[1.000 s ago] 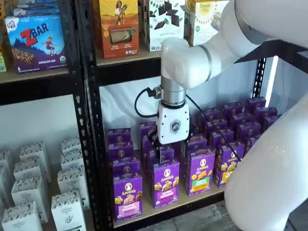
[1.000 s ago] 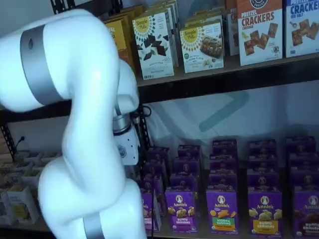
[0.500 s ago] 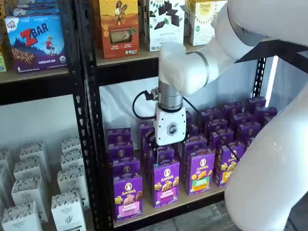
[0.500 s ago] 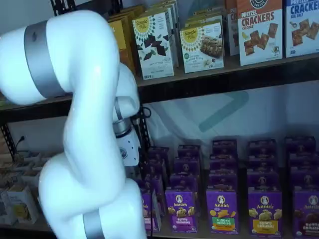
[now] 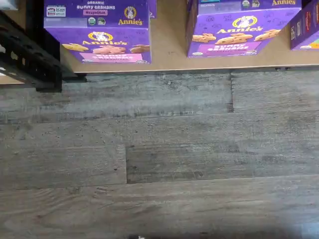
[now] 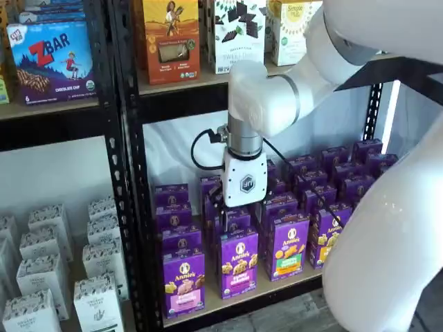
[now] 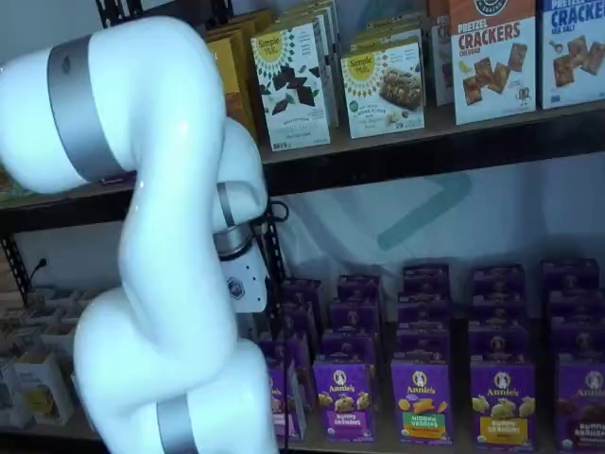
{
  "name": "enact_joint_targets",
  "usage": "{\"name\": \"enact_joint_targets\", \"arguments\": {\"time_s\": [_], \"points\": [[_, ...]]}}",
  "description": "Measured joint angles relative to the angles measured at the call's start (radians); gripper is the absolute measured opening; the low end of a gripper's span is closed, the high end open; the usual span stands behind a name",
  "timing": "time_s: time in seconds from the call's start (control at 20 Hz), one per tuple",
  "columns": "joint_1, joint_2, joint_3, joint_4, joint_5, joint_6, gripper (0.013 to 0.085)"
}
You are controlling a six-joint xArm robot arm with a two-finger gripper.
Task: Pick up the purple box with a pink patch in the middle, on the bottom shelf, the first box from the left
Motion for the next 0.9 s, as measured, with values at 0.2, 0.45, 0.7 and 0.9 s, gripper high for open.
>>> {"name": "enact_joint_targets", "arguments": {"time_s": [0.2, 0.45, 0.7, 0.9], "points": [[-0.001, 0.017, -0.012, -0.01, -0.003, 0.008, 0.085], [0.003, 0.041, -0.024, -0.027, -0.011, 0.024, 0.085], [0.01, 0.066, -0.022, -0.046, -0.048, 0.047, 0.085], [0.012, 0.091, -0.017, -0.029, -0.087, 0.036, 0.085]]}}
